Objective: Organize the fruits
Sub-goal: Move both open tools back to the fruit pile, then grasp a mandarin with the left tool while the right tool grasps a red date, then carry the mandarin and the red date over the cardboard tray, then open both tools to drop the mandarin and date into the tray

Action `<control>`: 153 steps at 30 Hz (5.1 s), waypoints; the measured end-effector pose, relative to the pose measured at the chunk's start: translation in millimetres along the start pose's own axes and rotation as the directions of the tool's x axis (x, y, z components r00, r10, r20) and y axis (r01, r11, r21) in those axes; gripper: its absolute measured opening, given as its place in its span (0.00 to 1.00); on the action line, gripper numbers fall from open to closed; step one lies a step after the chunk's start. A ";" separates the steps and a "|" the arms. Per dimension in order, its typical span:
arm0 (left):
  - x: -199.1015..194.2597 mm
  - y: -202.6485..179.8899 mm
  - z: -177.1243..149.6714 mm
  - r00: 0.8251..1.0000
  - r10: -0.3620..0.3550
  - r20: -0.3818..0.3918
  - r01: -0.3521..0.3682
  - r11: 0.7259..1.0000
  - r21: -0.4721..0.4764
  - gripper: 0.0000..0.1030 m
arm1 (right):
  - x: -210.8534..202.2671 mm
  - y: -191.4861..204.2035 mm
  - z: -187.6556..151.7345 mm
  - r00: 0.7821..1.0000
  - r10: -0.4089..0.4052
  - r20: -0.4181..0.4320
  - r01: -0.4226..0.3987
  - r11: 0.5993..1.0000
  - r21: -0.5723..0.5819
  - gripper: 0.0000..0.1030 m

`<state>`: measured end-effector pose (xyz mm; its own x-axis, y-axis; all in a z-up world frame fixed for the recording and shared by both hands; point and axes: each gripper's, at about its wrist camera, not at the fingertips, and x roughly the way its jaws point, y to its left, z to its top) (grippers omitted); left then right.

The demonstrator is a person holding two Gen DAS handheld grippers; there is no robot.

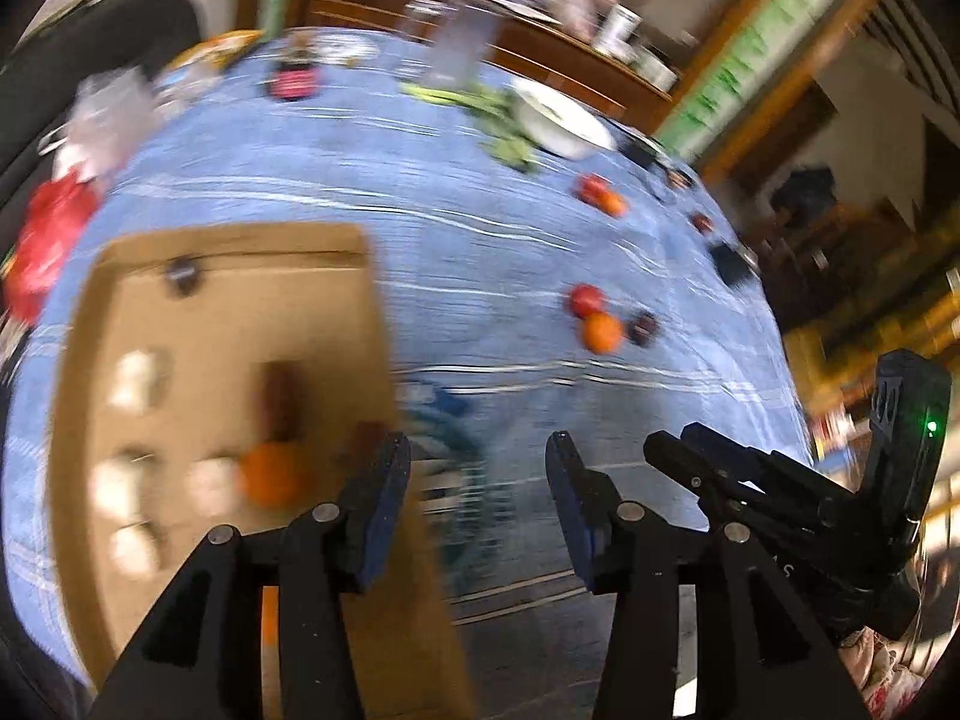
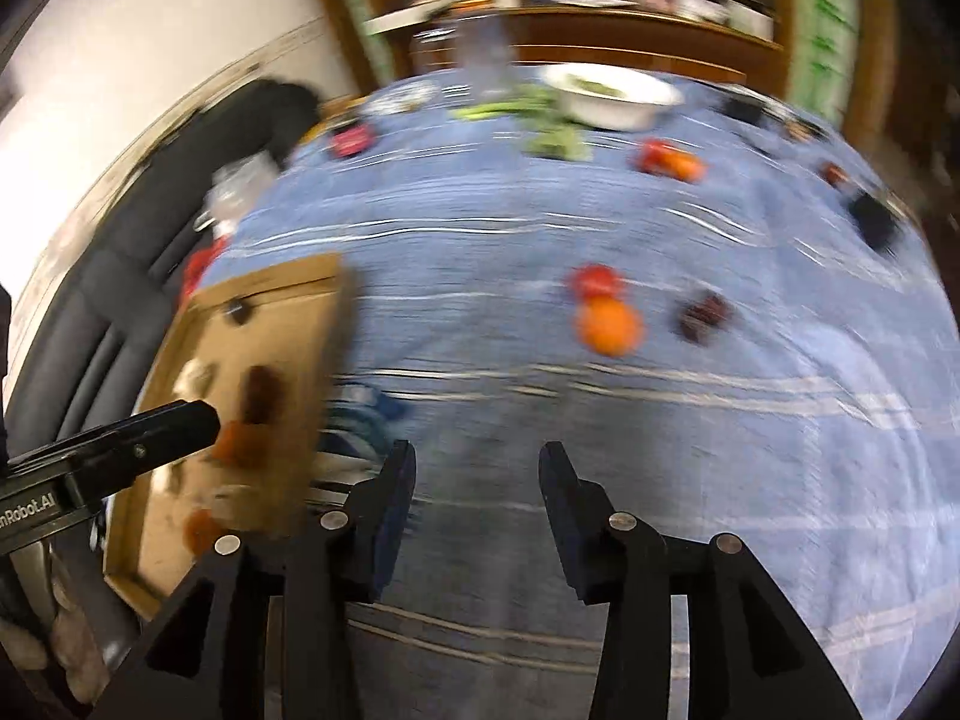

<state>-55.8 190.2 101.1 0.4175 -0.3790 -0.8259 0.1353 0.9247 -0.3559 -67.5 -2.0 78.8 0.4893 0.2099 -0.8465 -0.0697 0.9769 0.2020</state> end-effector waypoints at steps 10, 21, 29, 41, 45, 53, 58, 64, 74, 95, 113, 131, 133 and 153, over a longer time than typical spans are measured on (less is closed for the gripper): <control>30.8 -90.7 -1.1 0.995 -0.073 -0.065 0.084 0.980 0.181 0.46 | -30.2 -63.1 -22.6 0.997 -0.079 0.017 0.077 0.990 0.115 0.48; 15.7 -61.8 -9.0 1.000 -0.008 -0.007 0.009 0.999 0.043 0.47 | -15.1 -69.4 -17.2 0.999 -0.020 -0.035 0.023 0.997 0.079 0.48; -4.3 -33.5 -32.0 0.996 0.080 0.028 -0.077 0.994 -0.074 0.54 | 12.8 -96.8 -8.0 0.996 0.011 -0.090 -0.002 0.995 0.103 0.48; 6.4 -41.1 -49.1 0.990 0.138 0.010 -0.136 0.982 -0.135 0.54 | 40.6 -115.0 31.6 0.993 0.083 -0.081 -0.080 0.996 0.037 0.48; 14.3 -52.7 -50.7 0.990 0.140 -0.004 -0.139 0.983 -0.116 0.54 | 58.0 -107.1 50.2 0.993 0.092 -0.072 -0.094 0.995 -0.021 0.48; 21.1 -52.5 -55.8 0.986 0.163 -0.026 -0.165 0.977 -0.135 0.54 | 96.6 -103.8 75.9 0.993 0.074 -0.087 -0.079 0.995 -0.054 0.40; 27.1 -50.4 -52.1 0.985 0.171 -0.036 -0.174 0.974 -0.147 0.54 | 103.5 -93.4 82.8 0.996 0.057 -0.070 -0.064 0.993 -0.101 0.36; 42.2 -58.4 -28.0 0.986 0.165 -0.025 -0.166 0.979 -0.117 0.54 | 98.7 -95.1 79.2 0.993 0.092 -0.074 -0.099 0.990 -0.101 0.20; 120.3 -92.6 28.4 0.992 0.119 -0.036 -0.118 0.993 0.026 0.53 | 55.5 -132.7 52.8 0.990 0.130 -0.054 -0.130 0.991 0.000 0.21; 128.1 -90.5 40.1 0.991 0.134 0.005 -0.134 0.989 0.061 0.30 | 24.9 -123.8 33.3 0.985 0.167 -0.041 -0.166 0.986 0.024 0.21; -30.5 95.1 -51.1 0.937 0.350 0.022 -0.333 0.909 -0.251 0.31 | 39.5 95.6 27.9 0.914 0.369 -0.168 -0.404 0.867 -0.292 0.22; -20.5 128.3 -54.5 0.960 0.279 -0.002 -0.271 0.932 -0.241 0.35 | 88.1 168.6 7.2 0.937 0.251 -0.244 -0.331 0.862 -0.383 0.22; -28.5 129.9 -52.7 0.961 0.278 0.017 -0.265 0.932 -0.248 0.40 | 92.2 171.0 8.6 0.943 0.234 -0.236 -0.312 0.868 -0.386 0.22; -66.4 117.3 -46.9 0.937 0.337 0.090 -0.304 0.915 -0.265 0.49 | 68.1 140.0 26.4 0.968 0.225 -0.109 -0.247 0.930 -0.271 0.41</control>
<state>-109.8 322.0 93.7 0.5180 -0.0397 -0.8544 -0.2414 0.9515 -0.1906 -20.9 148.0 62.5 0.3636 0.4277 -0.8275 -0.4213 0.8678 0.2635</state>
